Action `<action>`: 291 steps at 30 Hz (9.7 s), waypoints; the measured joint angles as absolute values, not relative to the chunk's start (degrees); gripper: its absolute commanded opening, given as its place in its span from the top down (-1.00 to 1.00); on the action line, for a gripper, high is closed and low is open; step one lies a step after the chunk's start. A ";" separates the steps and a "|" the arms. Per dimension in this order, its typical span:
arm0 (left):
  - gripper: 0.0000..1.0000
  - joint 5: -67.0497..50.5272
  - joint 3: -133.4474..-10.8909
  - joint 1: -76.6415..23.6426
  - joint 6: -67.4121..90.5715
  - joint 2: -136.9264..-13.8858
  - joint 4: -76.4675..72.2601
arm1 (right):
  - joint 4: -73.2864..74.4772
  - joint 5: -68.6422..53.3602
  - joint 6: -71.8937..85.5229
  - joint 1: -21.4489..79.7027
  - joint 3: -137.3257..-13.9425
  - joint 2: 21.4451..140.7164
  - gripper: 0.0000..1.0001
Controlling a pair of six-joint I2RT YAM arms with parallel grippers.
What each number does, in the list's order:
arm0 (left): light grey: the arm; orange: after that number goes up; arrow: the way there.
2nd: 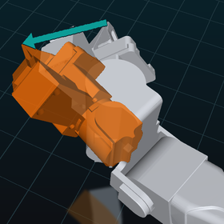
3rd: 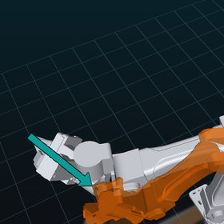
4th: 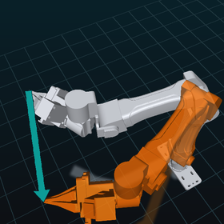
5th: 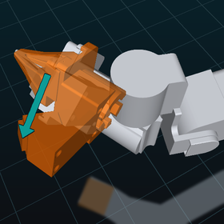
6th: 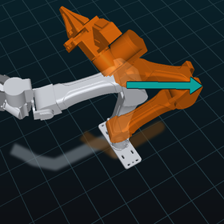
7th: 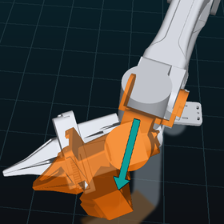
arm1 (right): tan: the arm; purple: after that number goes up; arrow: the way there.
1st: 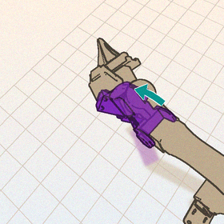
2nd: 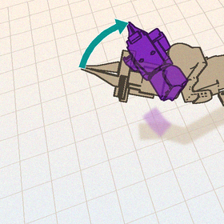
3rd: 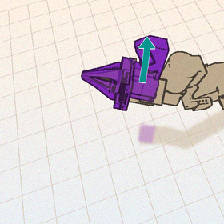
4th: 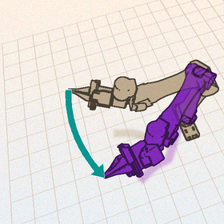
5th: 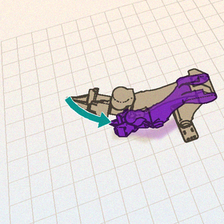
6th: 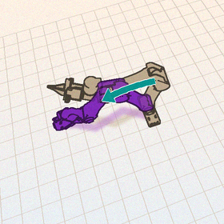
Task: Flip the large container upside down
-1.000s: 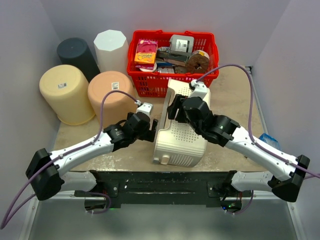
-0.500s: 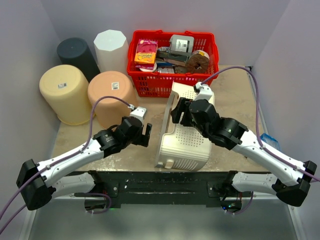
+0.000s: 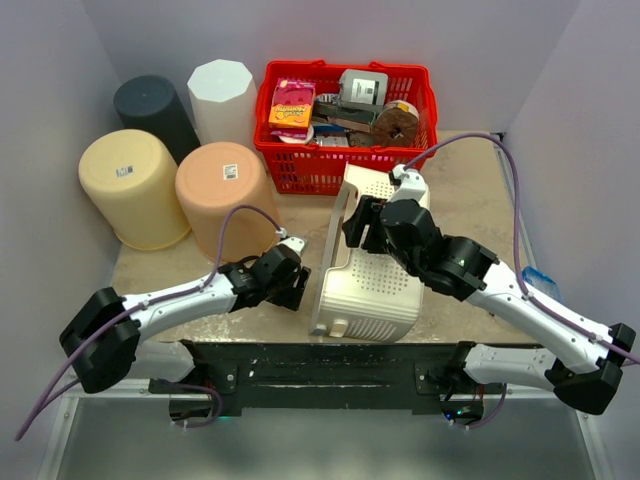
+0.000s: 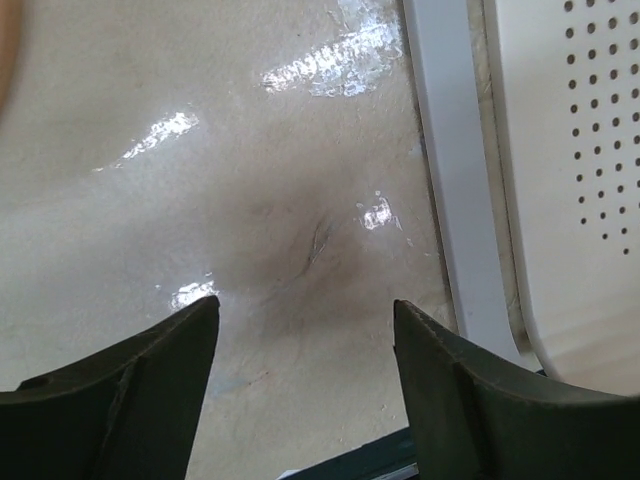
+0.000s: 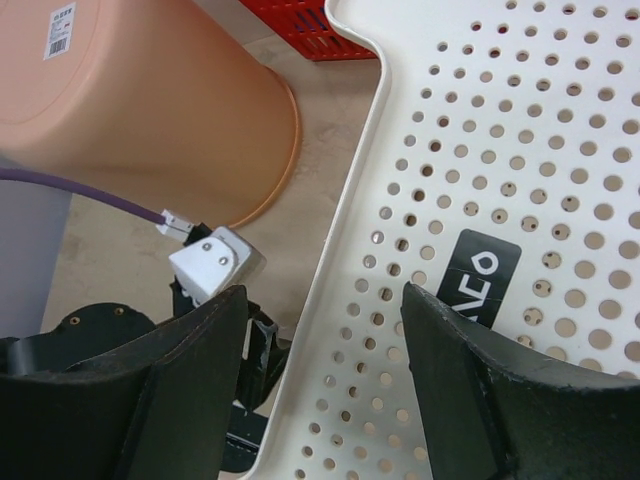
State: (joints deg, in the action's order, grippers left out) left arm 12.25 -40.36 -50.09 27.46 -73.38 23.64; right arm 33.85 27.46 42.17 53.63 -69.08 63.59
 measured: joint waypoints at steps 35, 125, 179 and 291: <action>-0.63 11.62 -46.76 -57.39 30.70 -86.80 18.63 | 32.01 27.68 42.11 53.30 -66.65 61.63 -0.37; 0.56 16.93 -82.17 -59.51 25.98 -84.07 26.61 | 35.51 2.96 35.59 22.11 -58.22 50.57 -0.35; 0.63 22.00 -77.97 -57.39 22.85 -78.37 27.86 | 23.77 -9.80 38.98 19.99 -54.89 50.24 0.33; -0.99 10.00 -59.48 -45.47 26.02 -77.84 9.04 | 25.15 2.46 32.99 20.01 -57.32 67.35 -0.97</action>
State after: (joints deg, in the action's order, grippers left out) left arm 10.00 -59.48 -45.47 26.02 -77.84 9.04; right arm 25.15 2.46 32.99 20.01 -57.32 67.35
